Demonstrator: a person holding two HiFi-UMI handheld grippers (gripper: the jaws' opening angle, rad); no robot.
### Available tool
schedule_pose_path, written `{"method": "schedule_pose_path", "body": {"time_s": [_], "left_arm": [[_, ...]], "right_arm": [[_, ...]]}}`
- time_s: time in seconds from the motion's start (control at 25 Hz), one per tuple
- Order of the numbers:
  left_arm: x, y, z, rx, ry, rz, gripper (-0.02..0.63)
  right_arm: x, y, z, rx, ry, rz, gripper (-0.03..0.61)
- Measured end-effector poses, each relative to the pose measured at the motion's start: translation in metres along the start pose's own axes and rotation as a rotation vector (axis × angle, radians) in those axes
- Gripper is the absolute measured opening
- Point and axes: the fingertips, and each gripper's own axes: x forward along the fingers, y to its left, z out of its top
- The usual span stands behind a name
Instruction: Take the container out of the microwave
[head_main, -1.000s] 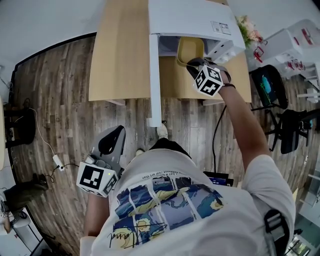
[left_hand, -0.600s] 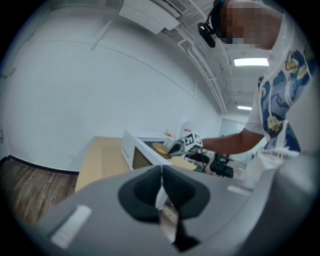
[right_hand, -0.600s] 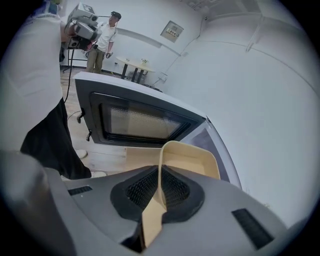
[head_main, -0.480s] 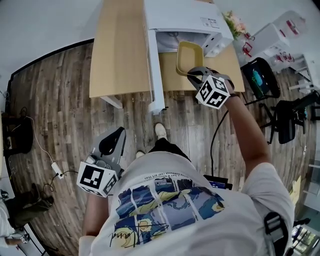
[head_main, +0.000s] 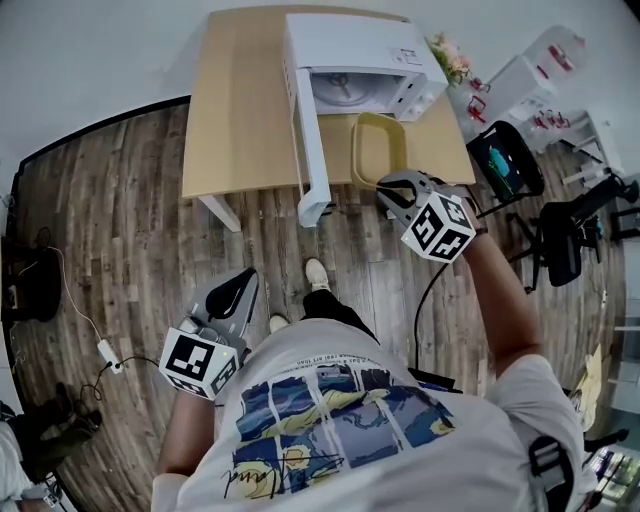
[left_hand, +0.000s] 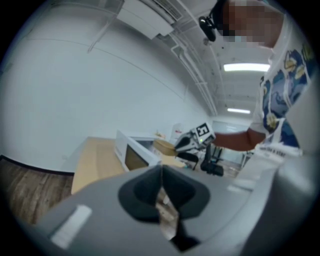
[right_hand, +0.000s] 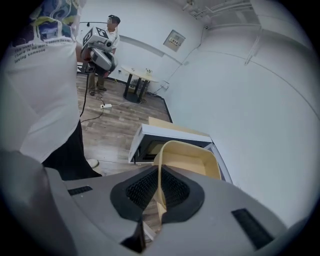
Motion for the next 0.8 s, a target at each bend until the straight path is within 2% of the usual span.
{"method": "schedule_pose_path", "body": {"time_s": [0.36,0.8], "left_arm": [[-0.028,-0.011,-0.016,0.009,-0.003,-0.025,0.011],[-0.046,-0.023,-0.026,0.002,-0.019,-0.029,0.011]], "right_arm": [[-0.047,0.046,0.032,0.011,-0.022,0.005,0.017],[-0.078,0.079,0.055,0.001,-0.035,0.022,0.017]]}}
